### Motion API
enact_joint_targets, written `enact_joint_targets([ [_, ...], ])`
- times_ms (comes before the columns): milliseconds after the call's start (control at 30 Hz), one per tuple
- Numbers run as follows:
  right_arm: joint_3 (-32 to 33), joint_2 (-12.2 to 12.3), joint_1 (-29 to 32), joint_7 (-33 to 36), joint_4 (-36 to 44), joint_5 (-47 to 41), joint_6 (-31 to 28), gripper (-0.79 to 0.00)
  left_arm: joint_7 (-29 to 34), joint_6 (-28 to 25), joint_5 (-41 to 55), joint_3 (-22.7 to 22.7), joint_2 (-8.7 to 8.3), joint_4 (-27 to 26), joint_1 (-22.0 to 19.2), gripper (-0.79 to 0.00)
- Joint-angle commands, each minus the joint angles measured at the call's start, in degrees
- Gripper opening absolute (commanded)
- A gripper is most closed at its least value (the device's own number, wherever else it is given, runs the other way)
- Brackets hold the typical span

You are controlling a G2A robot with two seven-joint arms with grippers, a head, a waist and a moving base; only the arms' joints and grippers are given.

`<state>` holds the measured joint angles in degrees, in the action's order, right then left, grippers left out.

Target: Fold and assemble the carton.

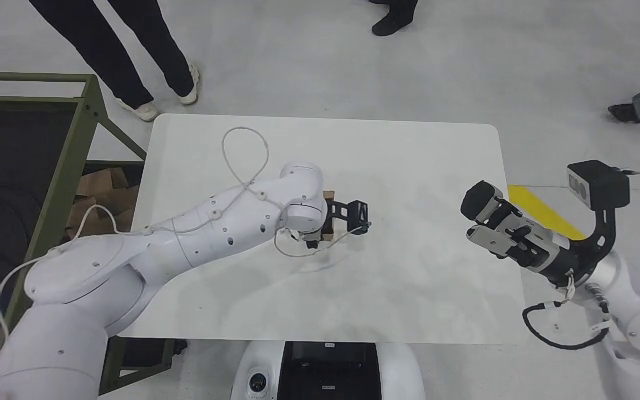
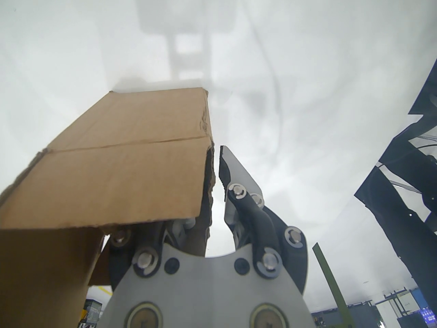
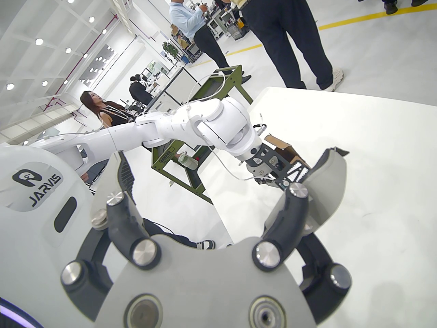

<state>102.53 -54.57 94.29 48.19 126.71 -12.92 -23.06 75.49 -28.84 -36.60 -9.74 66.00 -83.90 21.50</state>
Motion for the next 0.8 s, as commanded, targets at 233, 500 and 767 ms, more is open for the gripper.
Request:
enact_joint_targets([
  [233, 0.0, 0.0, 0.0, 0.0, 0.0, 0.0, 0.0, 0.0, 2.5, 2.52, 4.5, 0.0, -1.8, -4.93, -2.78, -0.554],
  [500, 0.0, 0.0, 0.0, 0.0, 0.0, 0.0, 0.0, 0.0, 4.37, 4.41, 9.74, 0.0, -4.96, -12.11, -6.38, -0.508],
  [767, 0.0, 0.0, 0.0, 0.0, 0.0, 0.0, 0.0, 0.0, 4.16, 4.21, 15.1, -2.43, -10.26, -17.86, -9.68, -0.502],
])
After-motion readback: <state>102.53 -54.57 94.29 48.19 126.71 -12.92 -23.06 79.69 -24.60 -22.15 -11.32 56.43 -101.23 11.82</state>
